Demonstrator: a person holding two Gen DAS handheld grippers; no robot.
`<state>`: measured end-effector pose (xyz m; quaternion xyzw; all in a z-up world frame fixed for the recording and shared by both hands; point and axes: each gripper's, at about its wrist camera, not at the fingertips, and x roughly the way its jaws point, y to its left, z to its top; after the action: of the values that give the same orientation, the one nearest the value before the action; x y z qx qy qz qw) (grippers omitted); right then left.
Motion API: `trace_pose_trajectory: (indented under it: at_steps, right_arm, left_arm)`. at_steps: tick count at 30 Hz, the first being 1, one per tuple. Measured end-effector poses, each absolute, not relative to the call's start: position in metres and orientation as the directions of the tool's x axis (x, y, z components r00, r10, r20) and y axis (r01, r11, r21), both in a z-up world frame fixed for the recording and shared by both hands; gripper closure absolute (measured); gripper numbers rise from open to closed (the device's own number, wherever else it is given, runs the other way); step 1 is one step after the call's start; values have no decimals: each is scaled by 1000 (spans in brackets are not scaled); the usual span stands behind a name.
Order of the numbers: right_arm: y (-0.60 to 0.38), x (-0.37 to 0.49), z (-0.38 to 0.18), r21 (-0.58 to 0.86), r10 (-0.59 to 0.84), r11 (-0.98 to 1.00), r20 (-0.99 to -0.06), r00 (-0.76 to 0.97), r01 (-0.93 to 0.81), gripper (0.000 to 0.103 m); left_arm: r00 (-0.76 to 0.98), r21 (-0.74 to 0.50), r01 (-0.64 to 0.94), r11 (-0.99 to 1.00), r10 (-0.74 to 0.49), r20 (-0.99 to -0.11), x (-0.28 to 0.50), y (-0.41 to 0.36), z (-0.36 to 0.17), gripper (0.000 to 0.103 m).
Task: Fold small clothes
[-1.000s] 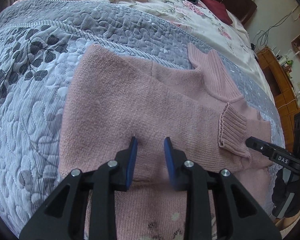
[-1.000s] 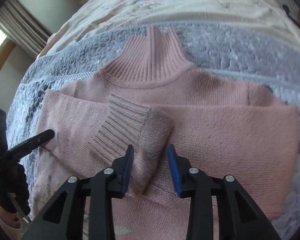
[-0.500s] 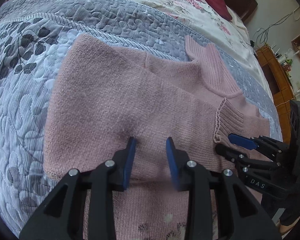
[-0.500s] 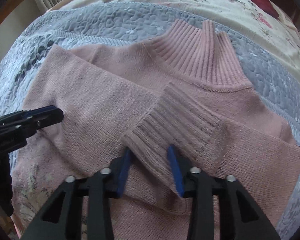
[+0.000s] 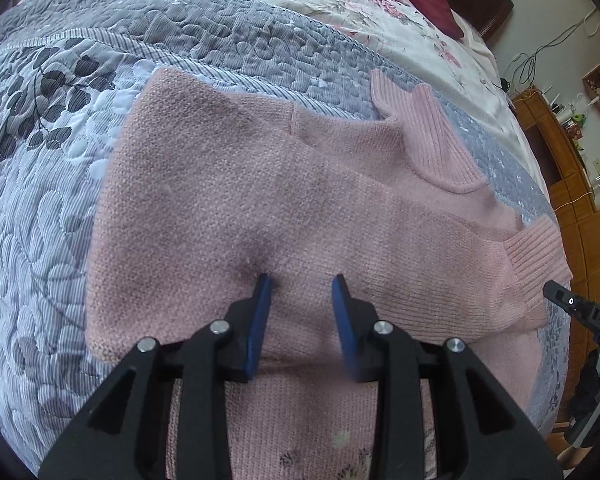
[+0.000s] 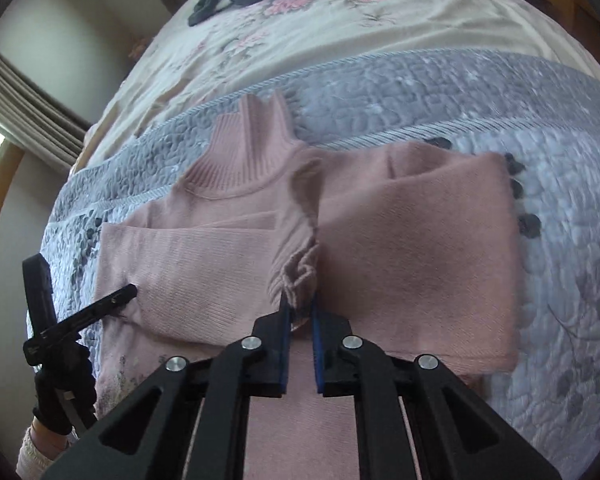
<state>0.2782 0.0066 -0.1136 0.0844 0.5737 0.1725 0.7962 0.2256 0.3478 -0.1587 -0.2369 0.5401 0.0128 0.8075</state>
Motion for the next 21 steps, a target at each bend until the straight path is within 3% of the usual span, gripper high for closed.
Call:
trace_pose_trajectory:
  at_steps: [5,8,12,14,16,18,21]
  right_arm:
    - [-28,270,-146,359,377,925,-903,206,-121,93]
    - [-39,265,-142,391,409,913,-882,234,-120,84]
    - [-44,276,-135,443,455,890,-855,250,-104,62]
    - [-40,288,-140,437,448,894,-864,230,-100,61]
    - [-37,297,-151,446,454,891,-870,195,-82,61]
    - [-31,301,-156,440,449,894,-876,179,-88,84]
    - [-33,294,-145,455,467,884,-859,212,-104,94]
  left_arm:
    - [412,-360,-272,892,-230,-882,227,347,-160,72]
    - [405,-353,-271,895,-226,-886,229,346,-159,72]
    - [410,-334,-270,903,-206,-888,231,340,-146,71]
    - [433,-354,-247,902,-224,-873,232,333,-138,70]
    - [439,-365,-219,905,-243,-865,235,323,-132,68]
    - [431,-359,-195,913,-249,-867,239,313,-131,67]
    - [406,-345,-177,922,-250,-879,244,305,-136,67]
